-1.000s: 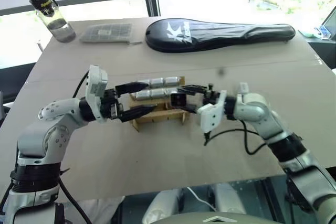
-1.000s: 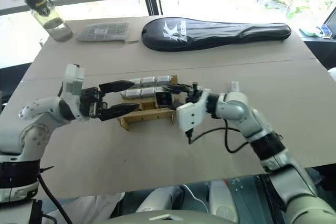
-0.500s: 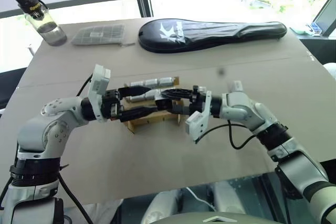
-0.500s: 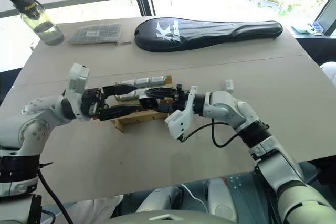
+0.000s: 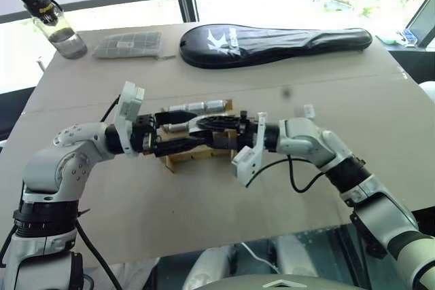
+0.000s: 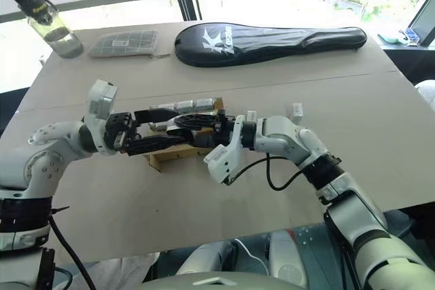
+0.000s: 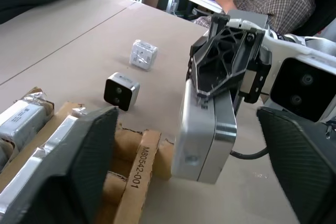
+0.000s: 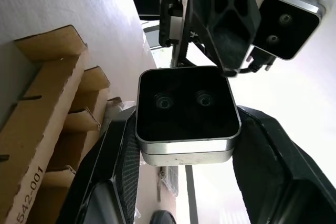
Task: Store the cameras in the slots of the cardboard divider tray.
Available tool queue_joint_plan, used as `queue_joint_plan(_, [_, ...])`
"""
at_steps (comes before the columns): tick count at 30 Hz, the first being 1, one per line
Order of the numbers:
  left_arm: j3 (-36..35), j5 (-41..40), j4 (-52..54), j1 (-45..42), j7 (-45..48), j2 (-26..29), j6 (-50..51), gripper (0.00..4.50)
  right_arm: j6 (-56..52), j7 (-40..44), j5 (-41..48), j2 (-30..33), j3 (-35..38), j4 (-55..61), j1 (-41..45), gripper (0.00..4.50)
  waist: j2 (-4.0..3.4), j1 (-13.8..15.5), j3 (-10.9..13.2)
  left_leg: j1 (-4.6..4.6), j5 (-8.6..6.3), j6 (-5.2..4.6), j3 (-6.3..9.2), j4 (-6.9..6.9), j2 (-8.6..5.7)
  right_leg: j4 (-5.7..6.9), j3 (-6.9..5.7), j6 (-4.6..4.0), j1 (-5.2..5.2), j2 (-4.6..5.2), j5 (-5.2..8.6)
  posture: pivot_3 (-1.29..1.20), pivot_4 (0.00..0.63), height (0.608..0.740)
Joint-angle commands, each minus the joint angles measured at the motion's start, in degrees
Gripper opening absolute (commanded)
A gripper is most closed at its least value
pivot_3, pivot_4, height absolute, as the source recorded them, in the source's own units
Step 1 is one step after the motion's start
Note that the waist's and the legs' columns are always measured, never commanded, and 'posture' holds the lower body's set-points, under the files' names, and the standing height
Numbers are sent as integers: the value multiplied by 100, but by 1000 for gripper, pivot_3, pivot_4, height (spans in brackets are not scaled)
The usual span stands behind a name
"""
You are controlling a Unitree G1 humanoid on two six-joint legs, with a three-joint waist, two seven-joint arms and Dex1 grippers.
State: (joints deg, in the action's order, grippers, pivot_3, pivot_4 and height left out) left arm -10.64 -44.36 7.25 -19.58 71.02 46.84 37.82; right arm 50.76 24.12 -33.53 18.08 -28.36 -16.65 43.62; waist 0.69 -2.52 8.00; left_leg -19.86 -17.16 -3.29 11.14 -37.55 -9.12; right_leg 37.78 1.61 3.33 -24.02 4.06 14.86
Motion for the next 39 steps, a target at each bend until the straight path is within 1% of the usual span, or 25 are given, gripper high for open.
queue_joint_plan(1, [-33, -2, 19, -59, 134, 59, -91, 2664, 69, -113, 90, -49, 48, 196, 137, 1924, 0, -2, 0, 0, 0, 0, 0, 0, 0, 1, 0, 0, 0, 0, 0, 0, 150, 740])
queue_joint_plan(2, [-28, 5, 20, -61, 142, 56, -90, 2252, 67, -113, 97, -52, 52, 198, 142, 1924, 0, -3, 0, 0, 0, 0, 0, 0, 0, 0, 0, 0, 0, 0, 0, 0, 150, 740])
queue_joint_plan(5, [-17, 17, 34, -48, 197, 55, -72, 811, 38, -113, 114, -46, 63, 207, 140, 1924, 0, -2, 0, 0, 0, 0, 0, 0, 0, 0, 0, 0, 0, -1, 0, 0, 150, 740])
queue_joint_plan(6, [-15, 22, 34, -46, 204, 50, -74, 707, 15, -111, 120, -40, 68, 210, 132, 1924, 0, -2, 0, 0, 0, 0, 0, 0, 0, 0, 0, 0, 0, -1, 0, 0, 150, 740])
queue_joint_plan(11, [6, 69, 10, -42, 218, 51, -108, 709, -172, -68, 138, -4, 122, 287, 81, 1924, 0, -2, 0, 0, 0, 0, 1, 0, 0, 1, 0, 0, -1, 0, 0, 0, 150, 740])
queue_joint_plan(12, [8, 97, 2, -45, 202, 49, -123, 709, -361, 69, 319, -10, 149, 367, 17, 1924, 0, -2, 0, 0, 0, 0, 0, 0, 0, 1, 0, 0, -1, 0, 0, 0, 150, 740])
queue_joint_plan(14, [17, 153, -47, -80, 190, 30, -164, 709, -435, 108, 473, -17, 197, 434, -12, 2975, 0, -1, 0, 0, 0, 0, 0, 0, 1, 0, 0, 0, 0, 1, 0, 0, 150, 740])
queue_joint_plan(15, [20, 186, -79, -109, 175, 12, -196, 709, -436, 61, 533, -28, 235, 463, -38, 3326, 0, -2, 0, 0, 0, 0, 0, 0, 0, 0, 1, 0, 0, 2, 0, 0, 150, 740])
queue_joint_plan(16, [25, 231, -113, -139, 160, -10, -257, 709, -430, 12, 541, -19, 258, 501, -60, 3834, 0, -2, 0, 0, 0, 0, 0, 0, 0, 0, 1, 0, 0, 1, 0, 0, 150, 740])
queue_joint_plan(17, [25, 297, -156, -173, 136, -45, -368, 709, -501, 31, 589, 9, 275, 577, -124, 4191, 0, 0, 0, 0, 0, 0, 0, 0, 0, 0, 0, 0, 0, 1, 0, 0, 150, 740])
queue_joint_plan(18, [5, 395, -221, -211, 74, -97, -532, 709, -556, 68, 666, 61, 296, 674, -220, 4427, 0, 3, 0, 0, 0, 0, 0, 0, 0, 0, 0, 0, 0, 1, 0, 0, 150, 740])
queue_joint_plan(21, [-12, 622, -414, -258, 154, -147, -966, 709, -716, 282, 1002, 345, 387, 1058, -660, 4427, 1, 27, 0, -1, 0, 0, 3, -1, 0, -2, -2, 0, 0, 3, 0, 0, 150, 740])
queue_joint_plan(23, [-20, 707, -557, -271, 196, -132, -1103, 709, -1023, 526, 1513, 545, 483, 1403, -1067, 4427, 1, 30, -1, -2, 0, 0, 2, -1, -2, -3, -2, 0, 1, 5, 0, 0, 150, 740])
queue_joint_plan(25, [-30, 789, -705, -262, 263, -103, -1249, 709, -1581, 840, 2263, 720, 591, 1879, -1520, 4427, 1, 28, -1, -2, 0, 0, 1, -1, -2, -5, 0, 0, 1, 8, 0, 0, 150, 740])
queue_joint_plan(27, [5, 967, -897, -241, 370, -47, -1502, 709, -2621, 1230, 3424, 902, 744, 2568, -2090, 4427, 0, 27, 0, -3, 0, 0, 2, 0, 0, -3, 1, 0, 1, 19, 0, 0, 150, 740])
queue_joint_plan(29, [-52, 899, -1116, -205, 745, 43, -1591, 709, -3958, 1494, 4832, 1274, 1074, 3425, -2784, 4427, -1, 35, 0, -7, 0, 0, 2, 1, 5, -4, 3, 0, 4, 20, 0, 0, 150, 740])
queue_joint_plan(31, [-124, 880, -1373, -199, 1006, 103, -1727, 709, -4959, 1648, 6024, 1713, 1517, 4081, -3431, 4427, 0, 40, 0, -13, -1, -2, 3, 0, 5, -7, 11, 0, 3, 23, 0, 0, 150, 740])
queue_joint_plan(33, [-128, 1013, -1667, -172, 1259, 173, -2031, 709, -5425, 1831, 6811, 2053, 2039, 4388, -4028, 4427, -2, 84, 1, -15, -2, -3, 2, -2, 5, -12, 14, -4, 5, 23, -3, 0, 150, 740])
queue_joint_plan(35, [-46, 1275, -2072, -151, 1634, 253, -2585, 709, -5735, 2111, 7465, 2340, 2679, 4432, -4717, 4427, -2, 132, 1, -12, -3, -4, 6, 0, 6, -17, 15, -4, 14, 24, -3, 0, 150, 740])
queue_joint_plan(37, [-20, 1366, -2448, -258, 1903, 214, -2940, 709, -5870, 2477, 7813, 2522, 3119, 4406, -5186, 4427, -2, 186, 1, -9, -3, -5, 5, 2, 6, -19, 16, -4, 17, 25, -3, 0, 150, 740])
queue_joint_plan(39, [10, 1422, -2894, -491, 2072, 125, -3177, 709, -6150, 2664, 8194, 2628, 3487, 4425, -5516, 4427, -1, 223, 1, -9, -4, -6, 5, 0, 6, -18, 14, -4, 21, 27, -3, 0, 150, 740])
